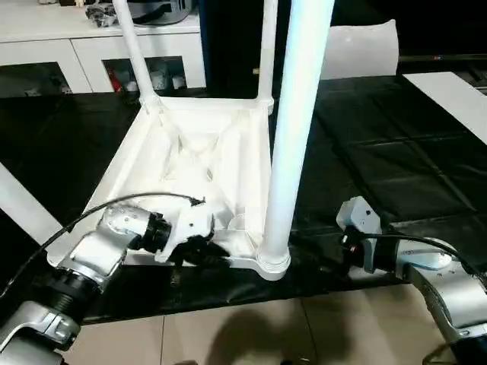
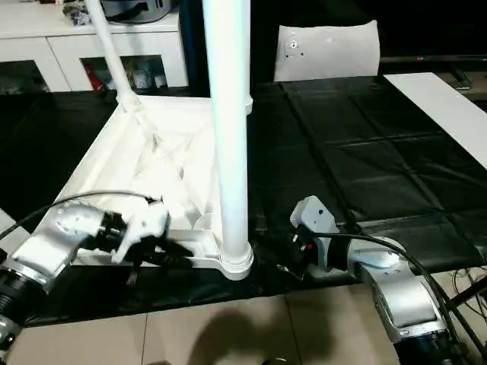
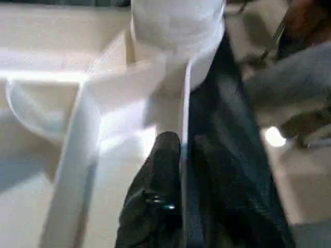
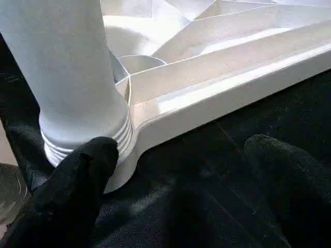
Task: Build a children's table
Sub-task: Rotate leg to tighten
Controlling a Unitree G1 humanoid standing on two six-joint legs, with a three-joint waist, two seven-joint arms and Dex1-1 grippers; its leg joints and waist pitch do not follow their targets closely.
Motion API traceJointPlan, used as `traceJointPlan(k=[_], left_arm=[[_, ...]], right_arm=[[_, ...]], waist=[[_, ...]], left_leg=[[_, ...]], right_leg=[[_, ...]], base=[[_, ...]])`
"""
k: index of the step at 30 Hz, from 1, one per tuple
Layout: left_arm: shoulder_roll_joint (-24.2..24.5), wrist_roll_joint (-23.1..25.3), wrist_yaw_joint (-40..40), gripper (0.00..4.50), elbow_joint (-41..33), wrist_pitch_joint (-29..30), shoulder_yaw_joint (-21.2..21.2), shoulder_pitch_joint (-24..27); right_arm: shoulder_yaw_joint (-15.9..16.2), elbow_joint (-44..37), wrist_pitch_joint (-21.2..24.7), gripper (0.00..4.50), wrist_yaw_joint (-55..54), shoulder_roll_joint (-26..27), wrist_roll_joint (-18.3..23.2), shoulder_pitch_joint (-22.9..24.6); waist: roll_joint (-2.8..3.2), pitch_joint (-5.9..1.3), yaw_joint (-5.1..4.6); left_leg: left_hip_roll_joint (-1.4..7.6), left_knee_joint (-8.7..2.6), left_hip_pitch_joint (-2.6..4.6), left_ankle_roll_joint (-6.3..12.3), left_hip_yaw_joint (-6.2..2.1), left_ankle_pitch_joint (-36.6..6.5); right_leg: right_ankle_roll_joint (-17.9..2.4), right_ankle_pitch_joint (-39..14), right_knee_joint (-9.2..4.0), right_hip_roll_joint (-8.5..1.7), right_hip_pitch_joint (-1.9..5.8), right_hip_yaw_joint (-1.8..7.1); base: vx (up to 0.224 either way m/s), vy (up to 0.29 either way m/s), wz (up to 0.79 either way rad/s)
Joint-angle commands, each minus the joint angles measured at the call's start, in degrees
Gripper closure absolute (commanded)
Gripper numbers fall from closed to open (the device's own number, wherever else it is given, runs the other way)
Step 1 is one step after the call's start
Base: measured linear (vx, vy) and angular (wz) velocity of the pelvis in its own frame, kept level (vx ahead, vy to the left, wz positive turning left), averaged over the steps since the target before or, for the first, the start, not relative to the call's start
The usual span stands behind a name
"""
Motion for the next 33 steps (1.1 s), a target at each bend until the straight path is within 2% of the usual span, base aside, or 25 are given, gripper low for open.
traceJointPlan(k=[1,4,10,15,18,20,21,22,25,26,27,30,33], left_arm=[[0.0,1.1,1.6,4.17,0.1,-1.6,0.0,-0.2],[-0.7,1.4,1.8,4.42,0.5,-2.5,0.2,-0.3],[-1.3,1.8,1.5,4.42,0.7,-3.4,0.2,-0.1],[-2.5,-2.9,0.9,4.42,-2.4,1.7,2.9,1.4],[-2.4,-0.1,6.2,4.42,-1.4,3.9,3.8,1.8],[-2.7,0.3,8.0,4.42,-1.0,4.8,4.3,2.0],[-3.9,0.4,12.1,4.42,-0.5,6.2,6.2,2.5],[-4.1,0.3,12.5,4.42,-0.6,6.5,6.4,2.7],[-4.2,0.0,12.8,4.42,-2.2,7.5,6.8,3.8],[-4.1,-0.1,12.5,4.42,-2.9,7.9,6.7,4.2],[-4.0,-0.2,12.1,4.42,-3.8,8.5,6.7,4.7],[-3.8,-0.3,11.8,4.42,-4.3,8.6,6.5,4.9],[-2.5,0.0,8.4,4.42,-5.1,6.8,4.4,5.0]], right_arm=[[0.7,-1.4,0.3,0.00,-0.1,-0.3,-0.3,0.3],[0.9,-1.7,0.3,0.00,0.0,-0.5,-0.4,0.6],[1.1,-1.6,0.1,0.00,0.0,-0.6,-0.5,0.5],[1.3,-1.8,-0.3,0.00,0.2,-0.6,-0.3,0.3],[1.0,-1.9,-0.3,0.00,0.1,-0.4,-0.1,0.0],[1.0,-1.8,-0.3,0.00,0.0,-0.4,-0.1,0.0],[1.0,-1.5,-0.5,0.00,-0.1,-0.4,-0.3,-0.1],[1.0,-1.5,-0.5,0.00,-0.1,-0.4,-0.3,0.0],[1.1,-1.2,-0.7,0.00,0.0,-0.4,-0.3,-0.1],[1.1,-1.1,-0.7,0.00,0.0,-0.3,-0.3,-0.3],[1.2,-0.9,-0.8,0.00,0.1,-0.2,-0.3,-0.5],[1.3,-0.8,-0.9,0.00,0.1,-0.2,-0.3,-0.7],[0.6,-0.2,-1.2,0.00,0.8,0.4,1.2,-2.3]], waist=[[0.09,-3.24,0.12],[-0.04,-3.28,0.19],[-0.12,-3.21,0.22],[0.12,-3.33,0.26],[0.06,-3.26,-0.08],[-0.03,-3.17,-0.14],[-0.15,-3.07,-0.24],[-0.24,-3.01,-0.36],[-0.34,-3.13,-1.16],[-0.34,-3.13,-1.16],[-0.40,-3.19,-1.45],[-0.29,-3.33,-1.28],[-0.25,-3.29,-1.17]], left_leg=[[2.69,-4.28,-0.10,2.89,-1.22,-12.1],[2.89,-4.40,-0.16,2.95,-1.26,-12.0],[2.82,-4.38,-0.17,3.04,-1.24,-12.2],[2.88,-4.34,-0.20,3.01,-1.23,-11.6],[2.93,-4.41,-0.30,3.27,-1.26,-11.7],[2.72,-4.31,-0.31,3.40,-1.18,-12.1],[2.59,-4.20,-0.30,3.38,-1.14,-12.6],[2.44,-4.07,-0.33,3.36,-1.14,-12.9],[2.43,-4.16,-0.73,3.53,-1.43,-12.7],[2.43,-4.16,-0.73,3.53,-1.43,-12.7],[2.35,-4.05,-0.63,4.03,-1.31,-12.3],[2.56,-4.07,-0.67,4.75,-1.28,-10.7],[2.69,-4.18,-0.64,5.00,-1.31,-10.8]], right_leg=[[-4.7,-25.9,-5.01,-3.82,3.28,3.14],[-5.3,-24.6,-4.79,-3.84,3.30,3.19],[-4.9,-25.9,-4.94,-3.92,3.22,3.18],[-5.7,-24.7,-4.70,-3.98,3.29,3.19],[-6.2,-23.3,-4.63,-3.81,3.32,3.19],[-5.9,-24.6,-4.82,-3.81,3.33,3.12],[-5.1,-27.1,-5.09,-3.81,3.29,2.96],[-4.2,-28.9,-5.41,-3.82,3.29,2.73],[-3.0,-29.4,-5.43,-3.72,3.43,2.61],[-3.0,-29.4,-5.43,-3.72,3.43,2.61],[-3.2,-28.9,-5.45,-3.66,3.23,2.69],[-4.3,-26.2,-5.12,-3.63,3.20,2.84],[-5.1,-25.0,-4.88,-3.65,3.19,2.90]], base=[[0.000,0.000,0.00],[0.000,0.000,0.00],[0.000,0.000,0.00],[0.000,0.000,0.00],[0.000,0.000,0.00],[0.000,0.000,0.00],[0.000,0.000,0.00],[0.000,0.000,0.00],[0.000,0.000,0.00],[0.000,0.000,0.00],[0.000,0.000,0.00],[0.000,0.000,0.00],[0.000,0.000,0.00]])
